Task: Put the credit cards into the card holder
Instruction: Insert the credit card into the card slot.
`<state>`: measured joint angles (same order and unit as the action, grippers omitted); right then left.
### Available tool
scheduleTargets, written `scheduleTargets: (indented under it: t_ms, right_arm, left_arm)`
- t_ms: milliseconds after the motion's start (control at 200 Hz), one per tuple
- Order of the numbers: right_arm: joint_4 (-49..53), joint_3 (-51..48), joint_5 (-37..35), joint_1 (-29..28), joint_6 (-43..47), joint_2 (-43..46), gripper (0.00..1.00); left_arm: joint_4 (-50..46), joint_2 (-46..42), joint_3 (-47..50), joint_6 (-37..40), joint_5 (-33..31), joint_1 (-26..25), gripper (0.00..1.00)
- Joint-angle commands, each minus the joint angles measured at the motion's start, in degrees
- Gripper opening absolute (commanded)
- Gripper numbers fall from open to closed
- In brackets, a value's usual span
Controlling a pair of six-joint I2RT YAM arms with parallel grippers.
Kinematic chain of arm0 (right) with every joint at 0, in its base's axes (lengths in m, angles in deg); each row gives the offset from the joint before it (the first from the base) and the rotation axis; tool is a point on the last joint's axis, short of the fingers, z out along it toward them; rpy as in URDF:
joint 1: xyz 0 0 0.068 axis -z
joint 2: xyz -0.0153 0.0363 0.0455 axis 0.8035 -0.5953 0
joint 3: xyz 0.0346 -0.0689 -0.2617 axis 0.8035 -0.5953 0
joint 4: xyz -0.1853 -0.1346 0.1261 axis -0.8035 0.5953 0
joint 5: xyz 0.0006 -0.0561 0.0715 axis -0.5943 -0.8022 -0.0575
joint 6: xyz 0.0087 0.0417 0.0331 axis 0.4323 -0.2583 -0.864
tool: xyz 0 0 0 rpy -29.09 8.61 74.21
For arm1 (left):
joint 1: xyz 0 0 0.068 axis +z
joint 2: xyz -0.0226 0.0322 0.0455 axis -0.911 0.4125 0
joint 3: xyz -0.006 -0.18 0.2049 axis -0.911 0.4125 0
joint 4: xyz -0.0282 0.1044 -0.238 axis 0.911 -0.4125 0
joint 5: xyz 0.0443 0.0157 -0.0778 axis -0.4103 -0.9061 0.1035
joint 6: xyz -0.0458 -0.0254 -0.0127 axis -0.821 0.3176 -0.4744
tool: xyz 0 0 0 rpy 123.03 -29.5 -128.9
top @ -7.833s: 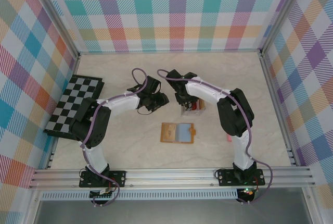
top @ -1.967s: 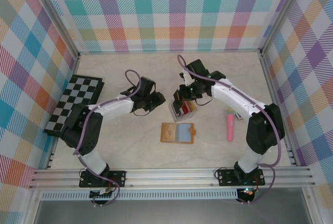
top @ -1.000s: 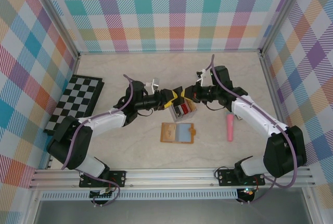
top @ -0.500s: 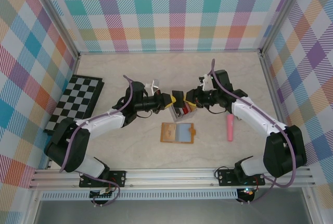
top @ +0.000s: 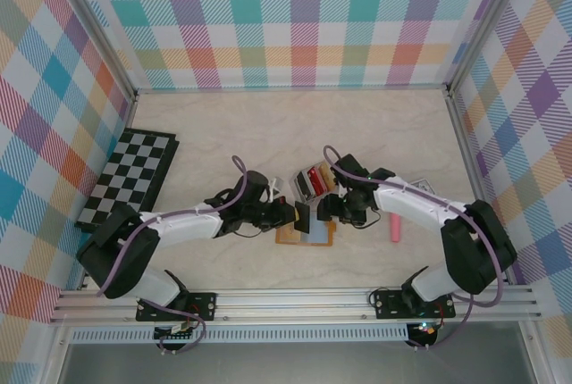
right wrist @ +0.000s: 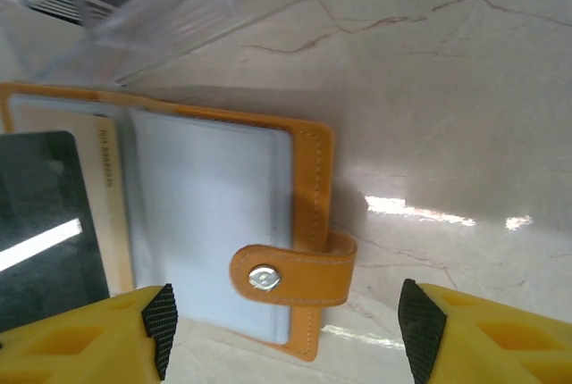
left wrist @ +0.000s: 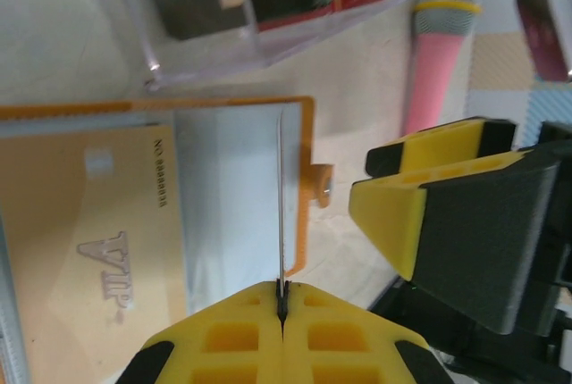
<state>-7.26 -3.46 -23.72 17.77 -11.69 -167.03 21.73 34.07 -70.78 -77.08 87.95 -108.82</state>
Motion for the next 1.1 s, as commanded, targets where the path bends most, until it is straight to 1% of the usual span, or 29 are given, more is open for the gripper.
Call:
scheduleTargets:
  t_ms: [0,95,250,320,395,435,490,540,670,875,985,1095]
  right_arm:
    - [-1.2,-0.2,-1.0,-0.7,-0.9,-2.3,0.68]
    - [-4.8,-1.6,1.7,-0.7,-1.4,-3.4,0.67]
    - [-6.1,-1.8,1.8,-0.7,-1.2,-5.4,0.64]
    - [-6.7,-1.8,2.0,-0.7,-1.0,-6.1,0.62]
    - [-7.0,-1.8,2.1,-0.7,-1.1,-7.2,0.57]
    - [-7.1,-1.9,1.9,-0.7,-1.2,-7.6,0.55]
    - [-7.5,-2.2,1.9,-0.7,-1.2,-8.0,0.49]
    - [-7.8,-2.4,1.9,-0.7,-1.2,-8.2,0.47]
    - [-8.0,-2.6,1.8,-0.7,-1.3,-9.1,0.44]
    - [-8.6,-4.1,1.3,-0.7,-2.1,-7.7,0.38]
    - [-8.5,-4.6,1.0,-0.7,-2.1,-7.0,0.38]
    - [-9.0,-5.5,0.7,-0.7,-2.1,-6.6,0.36]
  left_arm:
    - [2.0,2.5,0.6,0.8,-2.8,-1.3,0.00]
    - [1.6,3.5,1.0,1.3,-4.0,-1.9,0.00]
    - [1.0,3.7,1.9,2.3,-5.8,-2.0,0.00]
    - [1.8,4.5,1.7,2.4,-5.6,-2.0,0.00]
    - [2.1,5.7,1.1,2.8,-4.6,-2.0,0.00]
    - [1.0,6.0,0.7,3.4,-5.0,-2.1,0.00]
    - [1.0,6.3,0.8,3.8,-5.3,-2.1,0.00]
    - [1.0,6.5,0.8,3.7,-5.3,-2.2,0.00]
    - [0.0,6.6,0.5,4.4,-5.7,-2.3,0.00]
    - [-1.6,5.3,0.5,5.8,-4.0,-2.5,0.00]
    - [-5.6,4.2,-0.6,7.9,-5.0,-2.5,0.00]
    - [-6.2,3.6,-0.6,8.3,-6.2,-2.5,0.00]
